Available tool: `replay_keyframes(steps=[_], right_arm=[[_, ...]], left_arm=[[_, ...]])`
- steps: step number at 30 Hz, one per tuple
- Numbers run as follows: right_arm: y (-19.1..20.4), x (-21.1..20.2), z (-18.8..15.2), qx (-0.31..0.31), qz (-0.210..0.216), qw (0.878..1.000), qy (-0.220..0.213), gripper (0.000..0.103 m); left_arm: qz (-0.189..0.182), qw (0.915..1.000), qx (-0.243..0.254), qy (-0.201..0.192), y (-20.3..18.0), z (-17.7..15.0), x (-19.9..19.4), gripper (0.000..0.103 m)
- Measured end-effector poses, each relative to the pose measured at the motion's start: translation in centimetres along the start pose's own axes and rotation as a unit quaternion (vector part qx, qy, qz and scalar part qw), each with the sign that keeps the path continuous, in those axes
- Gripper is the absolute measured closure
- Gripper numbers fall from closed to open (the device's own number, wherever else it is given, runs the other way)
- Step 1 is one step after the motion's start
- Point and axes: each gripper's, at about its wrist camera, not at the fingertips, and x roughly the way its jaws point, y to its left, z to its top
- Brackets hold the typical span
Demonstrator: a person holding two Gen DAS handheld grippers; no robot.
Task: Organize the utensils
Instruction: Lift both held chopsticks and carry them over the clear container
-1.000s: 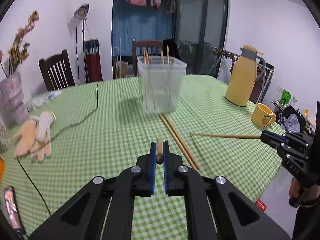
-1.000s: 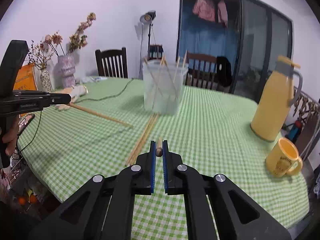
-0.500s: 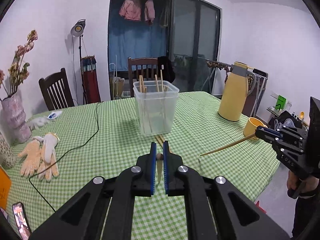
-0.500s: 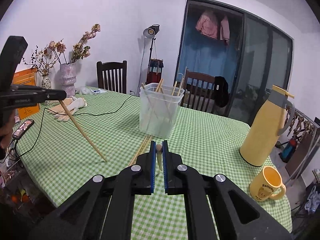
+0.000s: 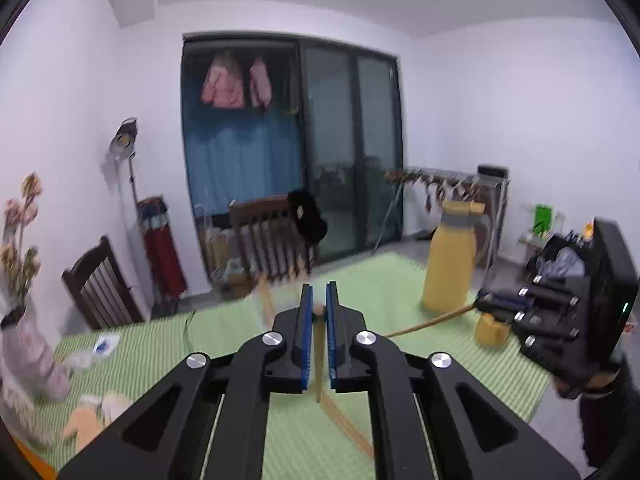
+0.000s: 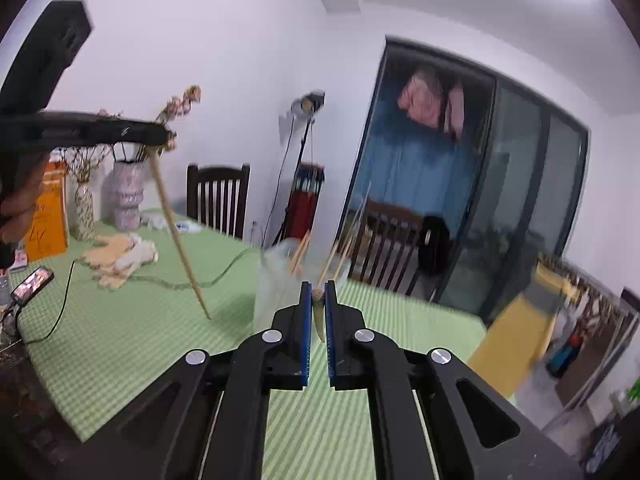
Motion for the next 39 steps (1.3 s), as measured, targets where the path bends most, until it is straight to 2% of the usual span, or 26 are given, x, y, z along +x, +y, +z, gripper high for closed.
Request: replay_keyframes(steps=[3, 6, 9, 12, 14, 17, 20, 25, 31, 34, 37, 39], right_arm=[[-1.1, 0.6, 3.3, -0.012, -0.003, 1.0, -0.028, 0.097], [-1.9, 2.3, 5.5, -0.019, 0.003, 0.999, -0.037, 0.097], [-2.6, 5.3, 6.8, -0.019, 0.012, 0.999, -0.027, 0.097], [-3.0, 8.6, 6.9, -0.018, 0.019, 1.0, -0.009, 0.097], [-3.1, 10.8, 6.6, -0.017, 0.03, 0.999, 0.004, 0.097], [-3.5, 14.3, 5.2, -0.008, 0.033, 0.999, 0.035, 0.097], [-3.4, 16.4, 4.4, -0.005, 0.039, 0.998, 0.052, 0.097], [-2.7, 19.2, 2.9, -0.025, 0.023, 0.997, 0.076, 0.097], [-1.6, 22.4, 0.9, -0.033, 0.032, 0.993, 0.113, 0.097], [-1.6, 23.8, -0.1, -0.028, 0.039, 0.991, 0.129, 0.097], [-1.8, 24.6, -0.8, -0.022, 0.045, 0.989, 0.139, 0.097], [-1.5, 24.7, -1.1, -0.022, 0.049, 0.988, 0.145, 0.097]], left_arm=[[-0.002, 0.9997, 0.01, -0.022, 0.1, 4.3, 0.7, 0.099], [0.008, 0.999, 0.032, -0.03, 0.0, 8.0, 2.9, 0.1], [0.018, 0.9982, 0.052, -0.024, -0.2, 9.8, 6.2, 0.099], [0.025, 0.9977, 0.062, -0.006, 0.4, 10.3, 10.6, 0.099], [0.027, 0.9982, 0.052, 0.011, 1.4, 9.9, 13.8, 0.099], [0.011, 0.9986, 0.032, 0.041, 3.1, 8.1, 18.7, 0.099], [0.005, 0.9975, 0.017, 0.069, 4.6, 6.5, 22.5, 0.099], [0.012, 0.9951, 0.018, 0.097, 6.2, 3.7, 27.7, 0.099], [0.016, 0.9938, 0.017, 0.108, 7.0, 0.5, 31.8, 0.099], [0.024, 0.9943, 0.02, 0.101, 7.1, -1.5, 32.8, 0.099], [0.024, 0.9929, 0.02, 0.115, 6.9, -3.6, 33.0, 0.099], [0.015, 0.9954, 0.027, 0.091, 6.6, -4.6, 32.3, 0.099]])
